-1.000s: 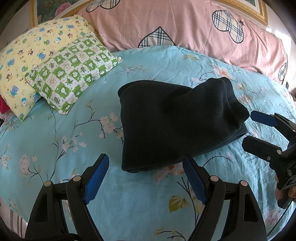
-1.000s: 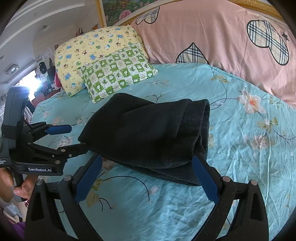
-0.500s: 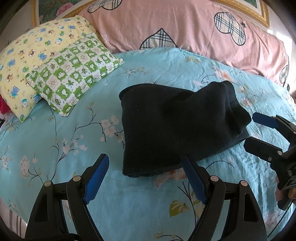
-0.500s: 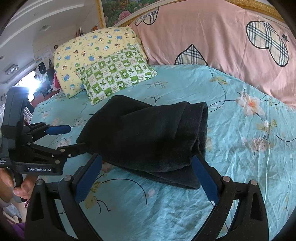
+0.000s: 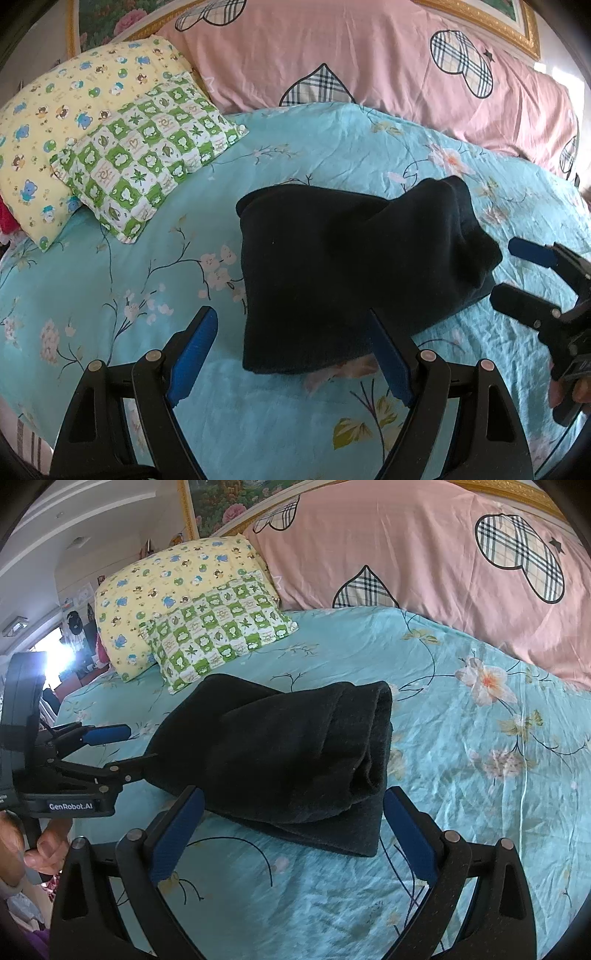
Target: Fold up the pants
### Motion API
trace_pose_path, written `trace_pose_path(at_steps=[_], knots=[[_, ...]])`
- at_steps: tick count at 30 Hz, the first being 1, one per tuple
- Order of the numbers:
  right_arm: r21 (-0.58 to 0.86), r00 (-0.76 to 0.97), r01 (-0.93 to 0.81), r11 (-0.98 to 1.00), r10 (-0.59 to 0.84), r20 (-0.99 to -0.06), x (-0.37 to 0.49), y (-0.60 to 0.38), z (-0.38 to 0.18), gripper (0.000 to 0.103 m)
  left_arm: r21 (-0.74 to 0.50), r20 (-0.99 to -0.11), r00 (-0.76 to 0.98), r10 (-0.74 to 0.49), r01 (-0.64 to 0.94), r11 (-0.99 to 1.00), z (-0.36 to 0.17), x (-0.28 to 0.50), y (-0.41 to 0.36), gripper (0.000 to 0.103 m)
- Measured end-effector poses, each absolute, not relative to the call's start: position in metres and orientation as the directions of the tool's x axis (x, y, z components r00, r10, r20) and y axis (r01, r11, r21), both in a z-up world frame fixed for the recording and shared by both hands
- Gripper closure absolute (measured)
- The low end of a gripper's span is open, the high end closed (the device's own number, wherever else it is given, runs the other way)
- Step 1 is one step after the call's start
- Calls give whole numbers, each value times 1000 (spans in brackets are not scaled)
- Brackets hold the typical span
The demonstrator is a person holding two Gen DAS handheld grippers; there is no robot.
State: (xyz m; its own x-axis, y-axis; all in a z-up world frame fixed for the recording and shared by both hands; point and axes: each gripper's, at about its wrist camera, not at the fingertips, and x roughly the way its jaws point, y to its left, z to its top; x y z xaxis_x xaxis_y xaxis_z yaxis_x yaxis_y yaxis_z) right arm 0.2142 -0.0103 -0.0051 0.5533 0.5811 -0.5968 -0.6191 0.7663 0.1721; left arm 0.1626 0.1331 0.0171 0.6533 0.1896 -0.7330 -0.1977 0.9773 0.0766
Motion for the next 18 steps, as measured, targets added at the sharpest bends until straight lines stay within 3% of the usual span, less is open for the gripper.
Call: trace_pose_path(at_steps=[18], knots=[[202,547,-611,765,593,-591,221,-8,-4,5,57,-745,639,193,-227,972,19,174,138,19]])
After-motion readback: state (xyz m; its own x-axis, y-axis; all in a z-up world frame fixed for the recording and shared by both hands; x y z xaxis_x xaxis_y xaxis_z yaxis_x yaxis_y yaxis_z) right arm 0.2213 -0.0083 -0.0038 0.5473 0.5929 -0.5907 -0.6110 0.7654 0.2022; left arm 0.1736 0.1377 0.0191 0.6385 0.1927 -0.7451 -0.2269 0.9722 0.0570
